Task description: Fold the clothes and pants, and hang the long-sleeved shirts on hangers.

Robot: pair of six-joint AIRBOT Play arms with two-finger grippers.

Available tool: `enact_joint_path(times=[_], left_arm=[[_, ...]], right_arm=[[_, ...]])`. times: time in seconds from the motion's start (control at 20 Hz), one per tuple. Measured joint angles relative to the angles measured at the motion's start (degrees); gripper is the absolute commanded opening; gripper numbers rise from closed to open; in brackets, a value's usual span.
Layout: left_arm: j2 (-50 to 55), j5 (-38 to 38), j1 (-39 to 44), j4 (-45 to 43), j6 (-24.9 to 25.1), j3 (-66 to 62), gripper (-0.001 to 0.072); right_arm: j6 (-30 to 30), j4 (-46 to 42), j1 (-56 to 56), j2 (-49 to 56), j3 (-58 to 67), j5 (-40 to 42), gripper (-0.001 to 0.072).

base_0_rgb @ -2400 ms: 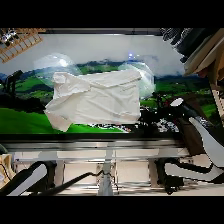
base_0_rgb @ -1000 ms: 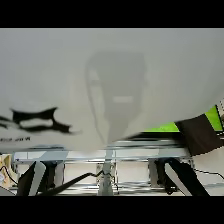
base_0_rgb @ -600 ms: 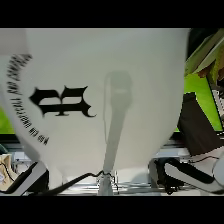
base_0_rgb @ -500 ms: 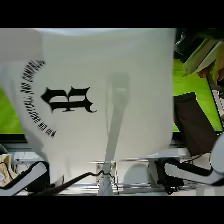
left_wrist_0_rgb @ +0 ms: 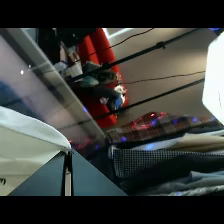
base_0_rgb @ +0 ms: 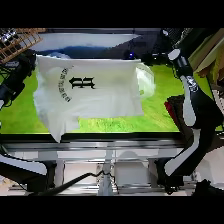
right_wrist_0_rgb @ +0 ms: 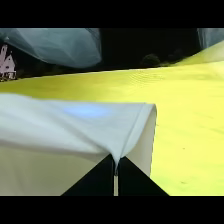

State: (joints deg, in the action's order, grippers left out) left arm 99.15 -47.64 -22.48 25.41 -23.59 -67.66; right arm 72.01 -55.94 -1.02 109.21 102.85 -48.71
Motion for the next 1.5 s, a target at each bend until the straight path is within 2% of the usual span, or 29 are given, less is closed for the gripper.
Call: enact_joint_path(times=[0.3, 0.4, 0.5, 0.55, 0.6, 0.65, 0.7, 0.8, 0.9, 0.95, 1.15, 1.2, 1.25, 1.4, 1.5], left_arm=[[0.13, -6.75, -7.13, -29.33, -25.46, -0.81, 0.0006], [0.11, -8.35, -8.39, -35.60, -30.45, -0.83, 0.0006], [0.11, -8.70, -8.66, -39.08, -33.29, -0.85, 0.0016], [0.11, -8.52, -8.61, -40.17, -34.12, -0.87, 0.0063], [0.11, -7.85, -8.48, -41.09, -34.91, -0.87, 0.0287], [0.11, -6.86, -8.37, -41.79, -35.43, -0.87, 0.0513], [0.11, -6.05, -8.31, -42.23, -35.85, -0.92, 0.0552], [0.00, -5.70, -8.96, -43.01, -36.06, -1.33, 0.0547], [-0.46, -8.66, -11.26, -44.96, -36.02, -2.16, 0.0473], [-0.94, -11.41, -12.70, -47.52, -36.13, -2.49, 0.0473], [-5.86, -22.71, -17.00, -69.51, -41.51, 1.05, 0.0478], [-7.72, -23.82, -17.46, -73.75, -42.32, 3.63, 0.0480], [-9.84, -24.04, -17.77, -77.20, -42.73, 6.84, 0.0490], [-14.60, -23.32, -17.94, -82.86, -43.08, 15.30, 0.0508], [-16.33, -23.04, -17.59, -83.03, -42.25, 19.08, 0.0508]], right_arm=[[2.12, -1.16, -0.94, 1.73, 1.51, -16.68, 0.0012], [2.60, -1.84, -0.81, 1.92, 0.96, -19.74, 0.0013], [2.95, -2.19, -0.37, 1.97, 0.59, -21.00, 0.0014], [2.95, -2.34, -0.09, 2.03, 0.48, -21.44, 0.0023], [2.95, -2.45, 0.20, 2.05, 0.39, -21.64, 0.0106], [2.97, -2.51, 0.46, 2.05, 0.35, -21.75, 0.0226], [2.97, -2.56, 0.66, 2.05, 0.31, -22.10, 0.0347], [2.99, -2.62, 0.57, 2.05, 0.22, -23.69, 0.0359], [2.99, -2.84, -0.55, 2.01, -0.22, -26.82, 0.0358], [2.99, -2.95, -1.62, 1.75, -1.18, -28.59, 0.0359], [2.19, -1.84, -6.62, -2.27, -12.33, -34.16, 0.0368], [1.01, -0.61, -7.80, -3.96, -16.46, -34.58, 0.0438], [-0.39, 0.81, -8.79, -5.44, -20.13, -34.60, 0.0463], [-4.37, 4.63, -10.86, -8.57, -28.74, -34.29, 0.0463], [-6.21, 6.14, -11.45, -9.40, -31.93, -33.44, 0.0462]])
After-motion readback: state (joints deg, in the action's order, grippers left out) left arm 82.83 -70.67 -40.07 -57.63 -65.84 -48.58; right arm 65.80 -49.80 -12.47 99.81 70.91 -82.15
